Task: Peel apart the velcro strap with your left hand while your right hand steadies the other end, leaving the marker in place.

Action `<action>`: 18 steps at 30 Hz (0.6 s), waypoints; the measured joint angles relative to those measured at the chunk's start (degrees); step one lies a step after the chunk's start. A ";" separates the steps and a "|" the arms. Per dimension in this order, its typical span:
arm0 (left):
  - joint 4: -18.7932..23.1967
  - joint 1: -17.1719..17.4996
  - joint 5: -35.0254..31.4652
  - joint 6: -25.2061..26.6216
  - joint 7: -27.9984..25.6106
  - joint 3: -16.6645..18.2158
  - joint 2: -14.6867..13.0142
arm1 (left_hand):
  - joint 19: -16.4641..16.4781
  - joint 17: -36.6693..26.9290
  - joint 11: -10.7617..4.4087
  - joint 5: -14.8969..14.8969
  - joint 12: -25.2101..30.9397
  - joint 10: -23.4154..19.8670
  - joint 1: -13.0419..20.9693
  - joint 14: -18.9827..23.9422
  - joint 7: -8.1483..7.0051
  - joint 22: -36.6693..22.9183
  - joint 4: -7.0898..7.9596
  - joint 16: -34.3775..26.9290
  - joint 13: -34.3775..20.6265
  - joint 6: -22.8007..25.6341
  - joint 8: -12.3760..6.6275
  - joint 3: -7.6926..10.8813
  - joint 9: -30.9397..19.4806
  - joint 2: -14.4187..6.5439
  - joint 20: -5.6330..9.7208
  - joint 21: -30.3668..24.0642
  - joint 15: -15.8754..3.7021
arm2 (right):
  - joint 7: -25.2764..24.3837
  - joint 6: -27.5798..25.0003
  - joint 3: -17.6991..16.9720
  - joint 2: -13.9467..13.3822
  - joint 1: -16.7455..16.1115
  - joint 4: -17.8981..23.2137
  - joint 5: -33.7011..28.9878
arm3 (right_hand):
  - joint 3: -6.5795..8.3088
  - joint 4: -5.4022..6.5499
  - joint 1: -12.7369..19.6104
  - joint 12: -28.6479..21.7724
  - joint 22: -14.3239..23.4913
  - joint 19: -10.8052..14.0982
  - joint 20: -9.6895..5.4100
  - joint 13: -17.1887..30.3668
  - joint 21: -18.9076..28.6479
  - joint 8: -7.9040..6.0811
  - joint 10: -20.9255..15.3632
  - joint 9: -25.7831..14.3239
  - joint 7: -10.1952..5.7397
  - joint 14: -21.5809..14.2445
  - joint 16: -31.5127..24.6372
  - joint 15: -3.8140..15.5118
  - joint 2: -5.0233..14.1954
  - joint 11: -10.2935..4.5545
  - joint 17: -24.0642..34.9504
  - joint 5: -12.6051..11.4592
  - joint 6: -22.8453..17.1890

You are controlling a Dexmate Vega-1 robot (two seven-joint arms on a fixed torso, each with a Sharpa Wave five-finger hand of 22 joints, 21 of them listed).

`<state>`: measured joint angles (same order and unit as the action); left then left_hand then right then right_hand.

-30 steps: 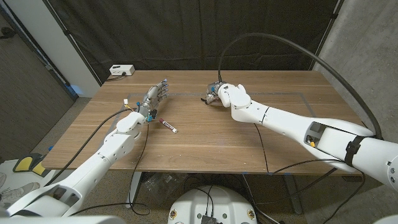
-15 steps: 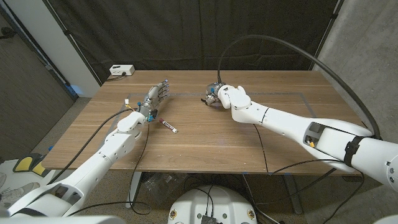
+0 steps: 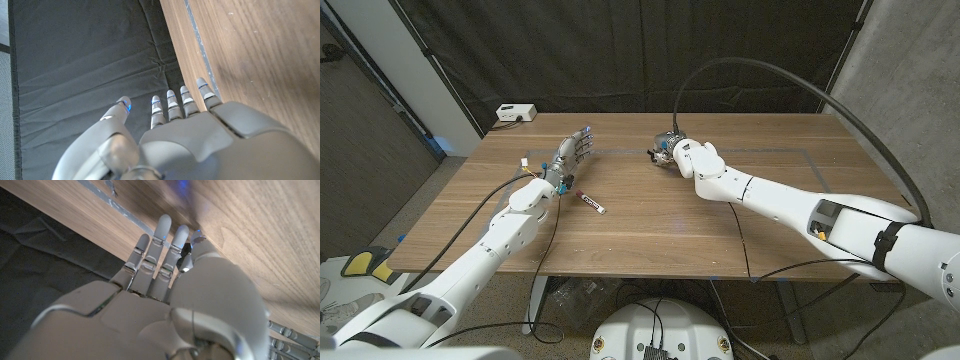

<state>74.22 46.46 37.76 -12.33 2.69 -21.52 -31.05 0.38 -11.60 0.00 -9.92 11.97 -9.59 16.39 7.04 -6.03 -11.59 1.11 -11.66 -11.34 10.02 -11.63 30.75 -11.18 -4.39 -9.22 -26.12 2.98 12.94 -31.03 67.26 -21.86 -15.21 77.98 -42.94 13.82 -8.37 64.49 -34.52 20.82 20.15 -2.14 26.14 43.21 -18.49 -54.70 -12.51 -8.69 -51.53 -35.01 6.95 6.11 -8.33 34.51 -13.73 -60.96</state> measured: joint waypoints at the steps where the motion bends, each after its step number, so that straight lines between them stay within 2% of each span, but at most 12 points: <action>1: -0.04 -0.07 -0.02 0.00 0.07 -0.03 0.02 | 0.00 0.00 0.00 0.00 0.00 0.00 -0.01 0.00 0.00 0.00 0.00 0.00 0.04 0.00 0.00 0.00 0.00 0.01 0.00 0.00 0.00 | -0.44 0.08 -0.17 -0.11 -0.20 0.12 0.00 | -0.09 0.05 0.24 -0.30 0.24 0.00 0.00 0.22 0.45 -0.22 -0.67 0.00 -0.01 -0.55 0.00 0.09 -0.25 -0.11 0.12 0.01 -0.61; 3: -0.19 -0.34 -0.07 0.09 0.27 -0.22 0.09 | 0.00 0.00 0.00 0.00 0.00 0.00 -0.15 0.00 0.00 0.00 0.17 0.00 0.14 0.00 0.00 -0.17 0.00 0.14 0.00 0.00 0.00 | -2.31 0.31 -0.71 -0.44 -0.89 0.57 0.00 | -0.56 -0.07 0.44 -0.48 0.48 0.00 0.00 0.58 0.93 -0.82 -1.16 0.00 -0.22 -1.25 0.00 0.39 -0.45 -0.61 0.33 0.04 -0.82; 9: -0.42 -1.24 -0.46 0.68 0.70 -0.95 0.08 | 0.00 0.15 -0.36 0.00 0.00 0.35 -0.13 -0.24 0.00 0.06 -0.09 0.03 0.15 0.01 0.00 0.04 0.00 0.14 0.00 0.00 -0.24 | -7.76 1.03 -2.20 -1.22 -2.88 1.82 -0.06 | -1.51 0.24 0.81 -1.42 1.27 0.00 0.00 1.66 2.91 -0.83 -3.46 0.45 -0.29 -3.37 -0.95 0.92 -0.82 -0.99 1.82 0.05 -1.52; 11: -0.43 -1.67 -1.07 1.20 1.07 -1.39 -0.09 | 0.00 0.46 -0.74 0.00 0.00 0.46 0.17 -0.32 -0.22 0.14 -1.66 0.26 0.15 0.67 -0.15 0.52 0.00 -0.01 0.00 0.00 -0.33 | -9.68 1.31 -2.53 -1.40 -3.38 2.14 -0.26 | -1.83 0.25 0.81 -1.77 1.40 -0.01 0.00 1.90 3.41 -0.83 -4.07 0.70 -0.37 -3.69 -1.11 1.20 -0.82 -1.21 2.23 0.05 -1.65; 18: -0.41 -3.53 -4.08 2.10 2.47 -3.28 -1.26 | -0.01 0.95 -2.01 -0.49 0.00 -0.35 7.07 -0.41 -0.69 0.14 -6.39 0.26 0.15 6.31 -1.95 2.40 -0.01 0.90 -0.01 0.51 -0.85 | -14.22 1.71 -3.98 -2.07 -5.40 3.53 -0.92 | -2.36 0.78 0.89 -2.10 1.92 -0.24 -0.23 2.10 4.62 -0.81 -5.55 1.24 -0.65 -5.16 -1.90 1.65 -0.90 -0.91 3.49 0.05 -2.26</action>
<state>73.81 42.94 33.68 -10.23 5.16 -24.80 -32.30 0.37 -10.65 -2.01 -10.41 11.98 -9.94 23.46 6.64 -6.72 -11.44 -5.28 -11.40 -11.18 16.33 -13.58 33.15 -11.18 -3.49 -9.23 -25.61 2.13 -1.28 -29.32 63.28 -23.93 -20.61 81.51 -43.86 11.46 -7.59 65.38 -36.62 22.74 19.91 -2.38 28.23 47.83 -19.30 -60.26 -11.27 -9.34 -56.69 -36.92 8.60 5.21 -9.23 38.00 -13.69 -63.22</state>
